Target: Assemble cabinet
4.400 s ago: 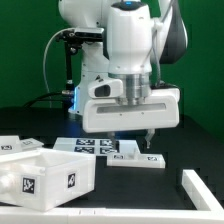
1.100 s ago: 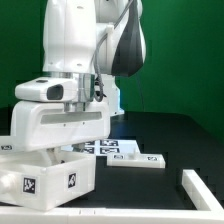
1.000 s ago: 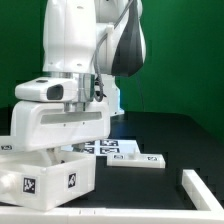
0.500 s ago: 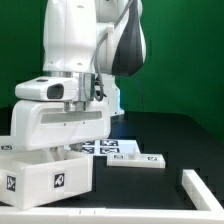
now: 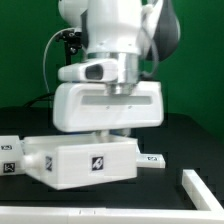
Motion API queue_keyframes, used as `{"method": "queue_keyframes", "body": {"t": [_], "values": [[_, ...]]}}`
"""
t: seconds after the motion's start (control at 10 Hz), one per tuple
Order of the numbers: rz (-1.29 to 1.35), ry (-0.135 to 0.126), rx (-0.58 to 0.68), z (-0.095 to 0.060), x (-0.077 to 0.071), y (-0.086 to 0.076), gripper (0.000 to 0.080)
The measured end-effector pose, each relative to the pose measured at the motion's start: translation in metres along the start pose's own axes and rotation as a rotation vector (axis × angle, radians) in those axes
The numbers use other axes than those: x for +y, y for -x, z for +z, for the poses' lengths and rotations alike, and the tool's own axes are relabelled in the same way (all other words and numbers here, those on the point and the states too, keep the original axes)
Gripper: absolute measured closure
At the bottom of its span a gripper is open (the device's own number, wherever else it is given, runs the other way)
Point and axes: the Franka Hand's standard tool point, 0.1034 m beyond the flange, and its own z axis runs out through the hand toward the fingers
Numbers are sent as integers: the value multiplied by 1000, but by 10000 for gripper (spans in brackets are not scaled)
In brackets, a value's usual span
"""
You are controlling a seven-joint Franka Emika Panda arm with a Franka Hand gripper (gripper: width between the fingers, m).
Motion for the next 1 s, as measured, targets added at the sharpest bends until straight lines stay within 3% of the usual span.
{"method": "queue_keyframes", "body": {"t": [0.1,0.2,0.3,0.4,0.8,1.0], "values": [[224,-3,-6,-1,-18,-4,712],[435,-22,-26,2,-17,0,712],[575,-43,-27,4,-5,4,712],[628,-44,-18,4,3,7,712],[898,-60,-35,6,-9,7,712],[1253,-80,-72,2,-20,-13,712]]}}
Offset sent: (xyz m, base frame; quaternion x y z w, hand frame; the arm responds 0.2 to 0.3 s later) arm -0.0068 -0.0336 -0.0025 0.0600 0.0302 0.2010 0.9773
